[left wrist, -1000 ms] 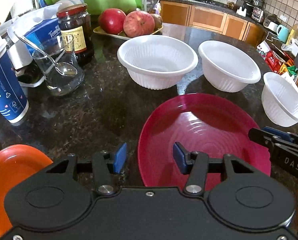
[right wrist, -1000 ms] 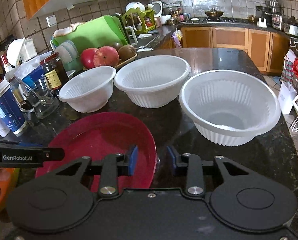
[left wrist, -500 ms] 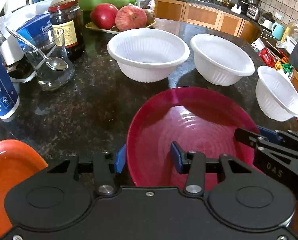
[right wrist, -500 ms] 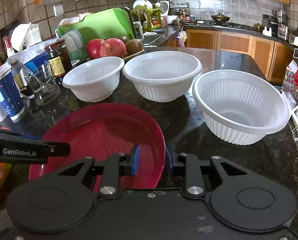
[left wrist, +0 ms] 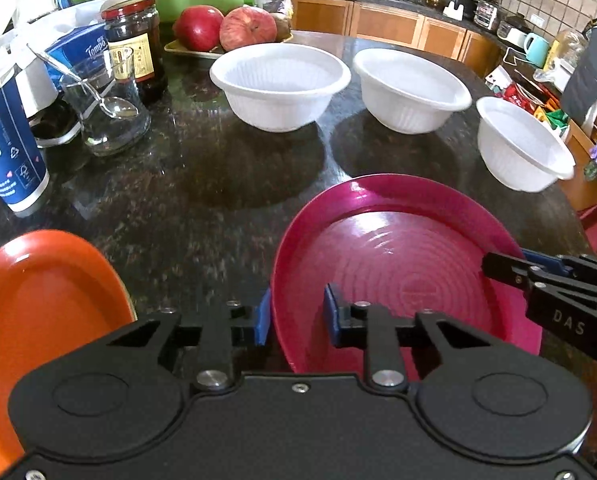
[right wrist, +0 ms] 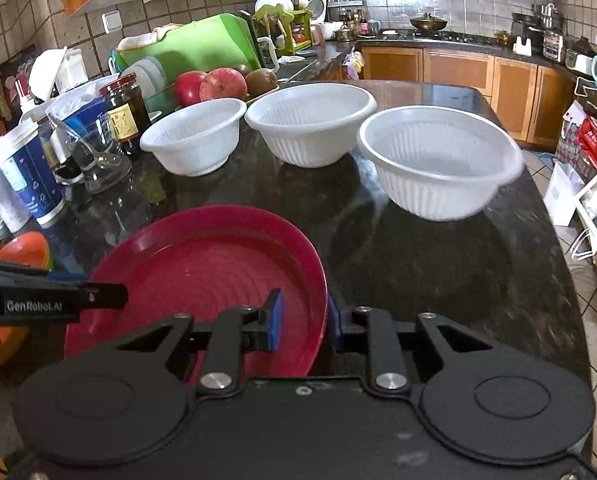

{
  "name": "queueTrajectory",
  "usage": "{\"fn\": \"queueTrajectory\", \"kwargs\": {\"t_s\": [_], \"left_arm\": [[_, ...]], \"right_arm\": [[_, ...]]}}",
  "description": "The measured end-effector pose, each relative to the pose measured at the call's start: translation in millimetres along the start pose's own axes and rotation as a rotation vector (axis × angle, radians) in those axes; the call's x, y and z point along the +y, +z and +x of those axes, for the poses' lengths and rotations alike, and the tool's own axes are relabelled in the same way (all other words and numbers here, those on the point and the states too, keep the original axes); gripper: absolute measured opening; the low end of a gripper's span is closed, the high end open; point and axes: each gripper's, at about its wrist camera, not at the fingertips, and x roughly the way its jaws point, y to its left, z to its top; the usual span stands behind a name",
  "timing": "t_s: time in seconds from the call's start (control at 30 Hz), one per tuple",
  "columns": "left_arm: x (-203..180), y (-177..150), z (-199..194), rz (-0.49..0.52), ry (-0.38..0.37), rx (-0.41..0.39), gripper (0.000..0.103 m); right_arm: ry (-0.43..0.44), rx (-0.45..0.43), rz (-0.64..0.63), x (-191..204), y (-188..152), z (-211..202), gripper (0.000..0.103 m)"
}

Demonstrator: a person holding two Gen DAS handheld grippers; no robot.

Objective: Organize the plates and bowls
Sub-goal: 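Grasp the magenta plate rim with the left tool, then lift the magenta plate with the left tool and carry it over the orange plate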

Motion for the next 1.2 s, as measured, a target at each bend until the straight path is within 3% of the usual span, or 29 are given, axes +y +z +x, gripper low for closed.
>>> {"fn": "queueTrajectory", "kwargs": {"t_s": [0.27,0.63,1.2], "left_arm": [[-5.2,-13.2,-9.2,0.010,-0.005,-0.006,0.022],[-18.8,-28.1,-27.0,0.007,-0.041,-0.026,0.021],[-23.4,-44.8,-53.0,0.013,-0.025,-0.078,0.021]], "right_arm": [[-0.021,-0.011,0.041,-3.4,-13.4,-16.0,0.018],[-0.056,-0.039,0.067,-11.5,-26.5,-34.4,0.015],[-0.066,-0.093,0.075,-0.9,-37.9,-59.7,0.013]]}}
